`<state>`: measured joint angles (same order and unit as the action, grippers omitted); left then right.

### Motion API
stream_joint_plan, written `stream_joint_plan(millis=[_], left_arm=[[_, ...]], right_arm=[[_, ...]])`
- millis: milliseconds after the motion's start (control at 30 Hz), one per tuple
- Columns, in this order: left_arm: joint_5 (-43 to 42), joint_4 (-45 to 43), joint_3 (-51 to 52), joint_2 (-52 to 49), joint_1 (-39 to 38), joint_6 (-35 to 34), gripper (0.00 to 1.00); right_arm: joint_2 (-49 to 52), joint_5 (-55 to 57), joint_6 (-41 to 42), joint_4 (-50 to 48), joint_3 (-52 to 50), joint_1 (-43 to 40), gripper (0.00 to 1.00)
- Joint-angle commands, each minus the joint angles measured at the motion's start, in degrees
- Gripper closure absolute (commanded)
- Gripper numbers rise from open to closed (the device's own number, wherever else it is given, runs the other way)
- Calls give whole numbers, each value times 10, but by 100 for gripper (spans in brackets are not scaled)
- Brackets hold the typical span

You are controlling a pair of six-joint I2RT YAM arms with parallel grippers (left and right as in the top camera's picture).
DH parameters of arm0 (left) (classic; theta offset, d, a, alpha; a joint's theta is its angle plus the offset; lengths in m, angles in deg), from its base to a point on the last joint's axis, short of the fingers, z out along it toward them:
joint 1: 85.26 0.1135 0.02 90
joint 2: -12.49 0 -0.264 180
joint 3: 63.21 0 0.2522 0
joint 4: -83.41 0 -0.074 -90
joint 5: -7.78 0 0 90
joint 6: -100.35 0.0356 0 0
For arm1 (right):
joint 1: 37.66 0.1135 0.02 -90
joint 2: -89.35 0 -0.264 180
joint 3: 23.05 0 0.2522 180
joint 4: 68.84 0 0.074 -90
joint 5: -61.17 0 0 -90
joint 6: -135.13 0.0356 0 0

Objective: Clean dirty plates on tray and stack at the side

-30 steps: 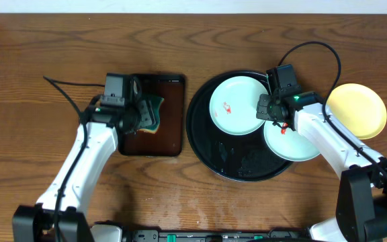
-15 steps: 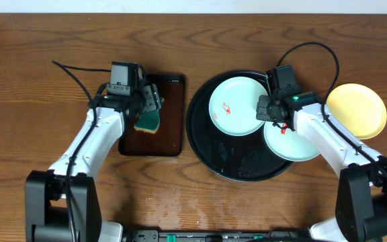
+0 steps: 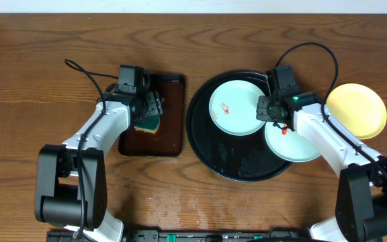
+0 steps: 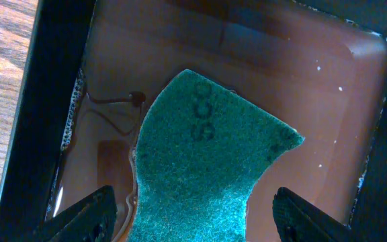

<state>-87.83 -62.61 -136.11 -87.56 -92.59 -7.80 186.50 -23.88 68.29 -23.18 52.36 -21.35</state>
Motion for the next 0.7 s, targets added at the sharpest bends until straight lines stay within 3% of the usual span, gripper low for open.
stream_joint_plan(millis=[0,67,333,400,533,667], left_arm=[[11,0,-10,-3,-1,5,25],[11,0,-10,-3,-1,5,25],[11,3,-10,-3,-1,5,25],[11,3,-10,-3,-1,5,25],[11,3,-10,-4,-1,5,25],[11,6,-5,-4,-1,5,25]], right_arm=[[14,14,-9,-9,-6,6,56],[15,35,-25,-23,-6,6,54],[14,55,-27,-53,-6,4,77],[14,55,-27,-52,-6,5,73],[16,56,-61,-58,-6,2,81],[30,55,-76,-67,-6,-1,80]])
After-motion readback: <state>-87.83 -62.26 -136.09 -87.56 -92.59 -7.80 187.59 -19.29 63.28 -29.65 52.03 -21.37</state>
